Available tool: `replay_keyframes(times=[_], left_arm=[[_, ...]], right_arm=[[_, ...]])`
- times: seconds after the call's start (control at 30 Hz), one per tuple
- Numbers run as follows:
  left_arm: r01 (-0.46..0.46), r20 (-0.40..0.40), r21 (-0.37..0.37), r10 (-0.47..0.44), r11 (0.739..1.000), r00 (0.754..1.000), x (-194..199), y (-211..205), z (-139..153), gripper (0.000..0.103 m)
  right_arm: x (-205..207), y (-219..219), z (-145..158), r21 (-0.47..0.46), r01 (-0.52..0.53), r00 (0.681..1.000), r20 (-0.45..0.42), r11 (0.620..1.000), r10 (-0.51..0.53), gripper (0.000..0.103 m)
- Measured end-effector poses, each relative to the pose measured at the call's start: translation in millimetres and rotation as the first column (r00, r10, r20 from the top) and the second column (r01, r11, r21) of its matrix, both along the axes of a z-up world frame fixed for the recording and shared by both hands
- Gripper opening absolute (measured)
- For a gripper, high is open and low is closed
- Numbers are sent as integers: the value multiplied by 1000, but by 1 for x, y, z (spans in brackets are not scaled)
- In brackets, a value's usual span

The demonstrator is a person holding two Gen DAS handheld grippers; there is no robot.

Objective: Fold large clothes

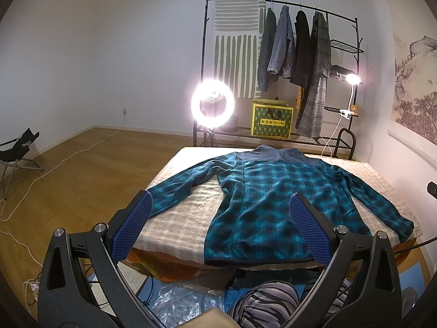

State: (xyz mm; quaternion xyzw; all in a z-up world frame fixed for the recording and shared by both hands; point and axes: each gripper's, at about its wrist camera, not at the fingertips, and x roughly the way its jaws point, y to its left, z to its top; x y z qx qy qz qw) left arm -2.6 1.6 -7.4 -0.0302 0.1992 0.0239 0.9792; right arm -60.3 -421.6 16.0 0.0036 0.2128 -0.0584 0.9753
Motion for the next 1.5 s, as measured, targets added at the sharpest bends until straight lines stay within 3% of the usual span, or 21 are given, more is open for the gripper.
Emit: replay_keyframes(times=[0.4, 0.67, 0.77, 0.87, 0.97, 1.07, 1.13, 1.27, 1.33, 1.4, 1.5], left_arm=[[-24, -32, 25, 25, 999, 999, 17, 14, -7, 102], [-106, -87, 17, 107, 994, 990, 48, 80, -36, 98], [-107, -105, -25, 104, 994, 989, 62, 117, -51, 94], [-116, -150, -108, 99, 987, 984, 80, 160, -69, 86], [-139, -199, -197, 100, 970, 975, 98, 208, -90, 85], [-190, -241, -254, 129, 948, 962, 116, 250, -113, 85], [-225, -287, -348, 125, 910, 950, 129, 281, -135, 85], [-292, -357, -524, 105, 800, 928, 150, 332, -181, 85], [-324, -393, -574, 94, 752, 915, 165, 348, -204, 78], [-341, -435, -586, 70, 735, 898, 182, 349, -224, 64], [-366, -496, -594, 32, 717, 868, 202, 346, -249, 54]], right_arm=[[15, 4, -6, 5, -8, 1000, -26, 1000, 8, 101], [48, 27, -9, 2, -66, 997, -46, 998, 66, 101], [55, 40, -7, 0, -112, 994, -12, 994, 112, 101], [57, 52, -4, -7, -139, 988, 62, 990, 139, 102], [62, 63, -3, -2, -164, 981, 101, 987, 163, 103], [70, 74, -5, 8, -187, 979, 83, 982, 186, 103], [76, 78, -8, 23, -198, 979, 53, 980, 197, 103], [85, 87, -15, 27, -214, 977, -13, 976, 214, 103], [88, 92, -17, 5, -214, 976, -33, 977, 214, 103], [91, 98, -18, -18, -215, 976, -45, 977, 214, 103], [93, 106, -19, -28, -220, 975, -50, 975, 218, 103]])
